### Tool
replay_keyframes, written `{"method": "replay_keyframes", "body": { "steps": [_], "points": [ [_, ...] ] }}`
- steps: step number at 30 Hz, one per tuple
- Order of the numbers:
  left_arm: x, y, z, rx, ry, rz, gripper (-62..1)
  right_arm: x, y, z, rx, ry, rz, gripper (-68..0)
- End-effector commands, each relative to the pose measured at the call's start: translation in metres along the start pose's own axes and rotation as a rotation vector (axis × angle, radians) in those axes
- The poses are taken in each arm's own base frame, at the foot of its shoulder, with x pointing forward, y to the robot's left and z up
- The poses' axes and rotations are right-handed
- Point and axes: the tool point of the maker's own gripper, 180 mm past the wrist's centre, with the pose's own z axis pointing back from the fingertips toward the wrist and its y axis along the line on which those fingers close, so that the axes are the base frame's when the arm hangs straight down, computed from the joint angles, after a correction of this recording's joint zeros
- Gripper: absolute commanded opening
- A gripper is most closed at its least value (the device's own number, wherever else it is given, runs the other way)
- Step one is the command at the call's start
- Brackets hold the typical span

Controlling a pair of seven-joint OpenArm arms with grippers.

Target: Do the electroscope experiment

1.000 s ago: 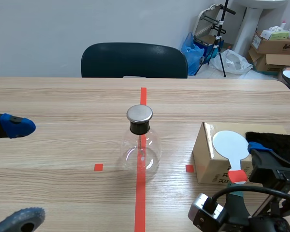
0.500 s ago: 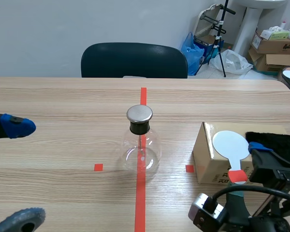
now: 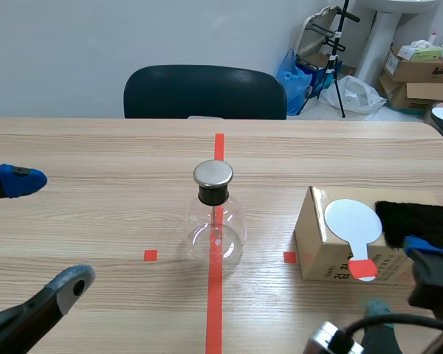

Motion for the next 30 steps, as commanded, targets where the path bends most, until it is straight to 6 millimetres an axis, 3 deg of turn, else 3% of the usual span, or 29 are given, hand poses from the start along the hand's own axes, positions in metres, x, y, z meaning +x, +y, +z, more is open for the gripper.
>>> {"method": "replay_keyframes", "body": {
  "steps": [1,6,12,17,22,30],
  "points": [
    [0.002,0.001,-0.001,0.037,-0.022,0.021,1.4,-0.002,-0.019,0.009,-0.066,0.001,-0.003,0.4],
    [0.002,0.021,-0.001,0.203,-0.025,-0.01,1.4,0.002,-0.036,0.037,-0.061,-0.032,-0.102,0.4],
    [0.011,0.021,-0.012,0.242,0.052,-0.081,1.4,0.006,-0.067,0.052,-0.043,-0.088,-0.289,0.4],
    [0.022,0.018,-0.016,0.274,0.06,-0.072,1.4,-0.002,-0.095,0.037,0.006,-0.099,-0.552,0.4],
    [0.025,0.018,-0.015,0.298,0.057,-0.062,1.4,0.003,-0.114,0.017,0.081,-0.165,-0.791,0.4],
    [0.02,0.019,-0.015,0.302,0.087,-0.061,1.4,0.018,-0.133,-0.013,0.16,-0.269,-1.003,0.4]
  ]
}}
